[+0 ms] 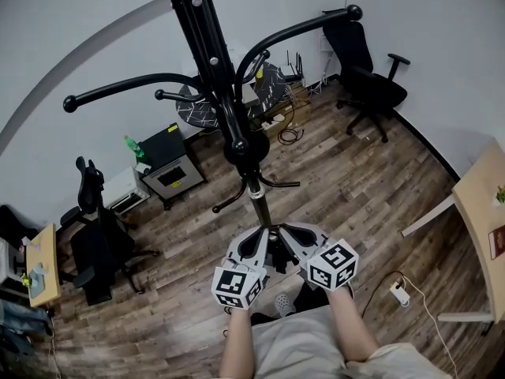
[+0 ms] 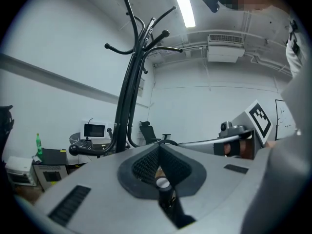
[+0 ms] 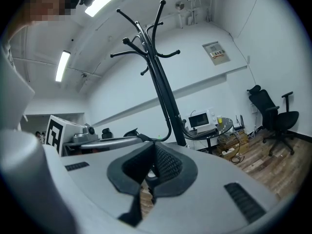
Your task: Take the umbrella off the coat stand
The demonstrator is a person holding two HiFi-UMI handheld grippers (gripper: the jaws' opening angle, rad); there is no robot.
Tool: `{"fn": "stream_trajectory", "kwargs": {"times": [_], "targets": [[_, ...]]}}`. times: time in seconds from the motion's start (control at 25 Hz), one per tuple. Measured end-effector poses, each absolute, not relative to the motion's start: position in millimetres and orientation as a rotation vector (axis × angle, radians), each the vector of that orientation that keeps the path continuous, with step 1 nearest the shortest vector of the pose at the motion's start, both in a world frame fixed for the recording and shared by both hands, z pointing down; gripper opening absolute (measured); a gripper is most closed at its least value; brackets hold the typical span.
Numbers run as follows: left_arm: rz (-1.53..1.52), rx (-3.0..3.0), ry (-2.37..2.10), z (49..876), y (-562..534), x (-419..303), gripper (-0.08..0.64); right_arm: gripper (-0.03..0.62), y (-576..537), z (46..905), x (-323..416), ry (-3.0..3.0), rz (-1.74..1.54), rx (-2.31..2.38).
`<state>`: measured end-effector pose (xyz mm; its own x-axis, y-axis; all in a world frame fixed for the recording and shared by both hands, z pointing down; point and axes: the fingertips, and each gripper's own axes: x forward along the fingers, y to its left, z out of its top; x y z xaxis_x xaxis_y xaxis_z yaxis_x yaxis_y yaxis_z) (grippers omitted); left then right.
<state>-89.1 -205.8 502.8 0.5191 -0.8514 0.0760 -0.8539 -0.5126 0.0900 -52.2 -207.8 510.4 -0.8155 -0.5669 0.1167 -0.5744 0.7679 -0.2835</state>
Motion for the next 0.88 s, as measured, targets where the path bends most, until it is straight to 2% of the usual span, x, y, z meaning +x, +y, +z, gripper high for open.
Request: {"fn": "stream_trajectory", "kwargs": {"times": [0.88], "targets": [[-0.008, 2.562, -1.504, 520.9, -192.3, -102.1, 0.02, 0.02, -201.9, 521.6, -65.7, -2.921, 0.498, 0.902]]}}
